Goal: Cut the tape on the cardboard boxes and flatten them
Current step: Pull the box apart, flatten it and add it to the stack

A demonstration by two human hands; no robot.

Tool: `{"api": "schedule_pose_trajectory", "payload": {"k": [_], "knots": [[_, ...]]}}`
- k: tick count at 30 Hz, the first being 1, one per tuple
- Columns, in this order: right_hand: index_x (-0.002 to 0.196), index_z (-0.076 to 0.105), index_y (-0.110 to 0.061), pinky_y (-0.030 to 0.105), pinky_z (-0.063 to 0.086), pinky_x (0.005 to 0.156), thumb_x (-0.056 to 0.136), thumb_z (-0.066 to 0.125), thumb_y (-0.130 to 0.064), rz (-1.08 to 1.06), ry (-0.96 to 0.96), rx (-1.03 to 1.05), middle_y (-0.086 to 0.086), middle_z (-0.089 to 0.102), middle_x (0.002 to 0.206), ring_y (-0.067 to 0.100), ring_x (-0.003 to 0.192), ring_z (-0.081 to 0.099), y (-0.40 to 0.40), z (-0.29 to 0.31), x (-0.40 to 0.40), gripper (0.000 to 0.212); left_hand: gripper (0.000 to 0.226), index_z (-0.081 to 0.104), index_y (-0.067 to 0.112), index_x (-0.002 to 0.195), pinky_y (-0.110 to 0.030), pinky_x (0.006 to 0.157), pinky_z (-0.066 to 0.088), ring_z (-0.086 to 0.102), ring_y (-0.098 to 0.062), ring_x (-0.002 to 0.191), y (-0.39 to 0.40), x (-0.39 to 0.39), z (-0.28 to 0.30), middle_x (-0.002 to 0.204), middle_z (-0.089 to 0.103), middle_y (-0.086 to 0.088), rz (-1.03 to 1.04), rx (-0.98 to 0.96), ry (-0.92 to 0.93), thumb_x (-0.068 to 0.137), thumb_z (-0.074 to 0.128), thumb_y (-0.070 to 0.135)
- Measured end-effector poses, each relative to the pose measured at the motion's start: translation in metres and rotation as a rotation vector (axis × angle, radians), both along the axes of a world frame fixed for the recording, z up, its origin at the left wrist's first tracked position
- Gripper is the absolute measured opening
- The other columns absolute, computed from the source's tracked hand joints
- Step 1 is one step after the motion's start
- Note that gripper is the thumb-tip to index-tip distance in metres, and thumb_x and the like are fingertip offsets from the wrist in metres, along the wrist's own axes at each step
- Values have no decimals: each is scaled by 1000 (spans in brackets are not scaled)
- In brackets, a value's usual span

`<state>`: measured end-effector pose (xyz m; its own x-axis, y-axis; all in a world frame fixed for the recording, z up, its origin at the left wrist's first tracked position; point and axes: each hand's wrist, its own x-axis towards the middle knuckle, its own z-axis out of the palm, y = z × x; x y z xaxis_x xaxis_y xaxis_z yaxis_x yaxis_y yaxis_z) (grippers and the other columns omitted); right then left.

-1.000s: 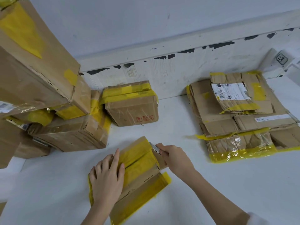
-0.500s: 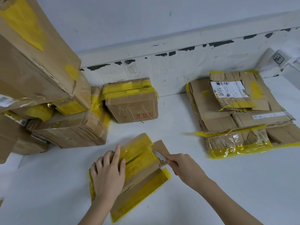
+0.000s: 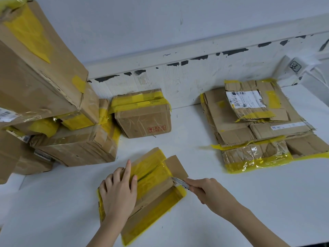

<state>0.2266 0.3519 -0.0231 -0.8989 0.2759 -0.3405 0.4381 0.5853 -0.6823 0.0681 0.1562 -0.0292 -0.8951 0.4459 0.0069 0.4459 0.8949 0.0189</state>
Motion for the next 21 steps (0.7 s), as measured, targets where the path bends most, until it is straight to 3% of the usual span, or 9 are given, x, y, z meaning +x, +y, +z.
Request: {"api": "schedule_pose_trajectory", "payload": {"k": [4, 7, 9, 11, 14, 16, 18, 20, 21], "knots": [[123, 57, -43, 14, 37, 53, 100, 40, -21, -43, -1, -66, -9, 48, 53, 4, 46, 46, 11, -3, 9, 36, 59, 44, 24, 140, -44, 88, 40, 54, -30, 108, 0, -2, 0, 122, 61, -6, -8, 27, 6, 87, 30, 45], [130, 51, -35, 13, 40, 48, 100, 39, -19, -173, -60, -88, -7, 56, 67, 3, 38, 45, 15, -16, 18, 37, 54, 22, 33, 148, -36, 97, 33, 44, -20, 121, -1, -3, -2, 137, 47, 4, 10, -59, -21, 97, 23, 51], [141, 37, -29, 15, 41, 58, 99, 38, -15, -212, -134, -12, -1, 51, 85, 3, 53, 45, 14, -27, 20, 45, 55, 12, 36, 149, -31, 97, 32, 41, -14, 122, -1, -6, -2, 139, 41, 11, 28, -121, -58, 97, 20, 53], [148, 22, -27, 19, 40, 70, 100, 36, -14, -216, -194, 78, 3, 38, 96, 13, 68, 43, 11, -37, 18, 52, 56, 16, 36, 147, -31, 93, 36, 43, -15, 120, -2, -12, 2, 136, 43, 10, 45, -142, -120, 95, 20, 56], [150, 11, -26, 23, 41, 76, 102, 33, -18, -249, -236, 151, 3, 32, 99, 21, 76, 44, 3, -44, 9, 54, 62, 25, 27, 144, -34, 91, 42, 47, -21, 120, -8, -26, 12, 135, 48, 2, 89, -59, -334, 93, 32, 60], [149, 17, -23, 25, 42, 79, 101, 36, -20, -280, -241, 175, 2, 36, 103, 22, 86, 51, 0, -46, 1, 52, 74, 15, 22, 148, -32, 92, 44, 48, -24, 122, -14, -31, 17, 140, 46, -5, 116, 46, -490, 90, 43, 59], [139, 35, -18, 26, 43, 78, 100, 38, -20, -309, -242, 181, 1, 40, 101, 25, 97, 58, -1, -46, -5, 40, 83, -3, 25, 149, -32, 88, 45, 52, -27, 117, -16, -28, 16, 140, 40, -12, 191, 163, -583, 90, 46, 57], [125, 47, -14, 26, 46, 72, 99, 37, -19, -335, -228, 161, 1, 42, 96, 27, 90, 63, -3, -45, -6, 28, 85, -20, 31, 146, -30, 80, 49, 57, -27, 106, -14, -16, 16, 144, 27, -14, 255, 237, -573, 92, 44, 51], [122, 48, -14, 23, 47, 66, 99, 37, -18, -347, -213, 140, 2, 44, 96, 27, 84, 65, -3, -44, -6, 26, 86, -23, 31, 144, -30, 80, 50, 57, -28, 108, -14, -10, 14, 151, 14, -14, 223, 216, -476, 93, 43, 47]]}}
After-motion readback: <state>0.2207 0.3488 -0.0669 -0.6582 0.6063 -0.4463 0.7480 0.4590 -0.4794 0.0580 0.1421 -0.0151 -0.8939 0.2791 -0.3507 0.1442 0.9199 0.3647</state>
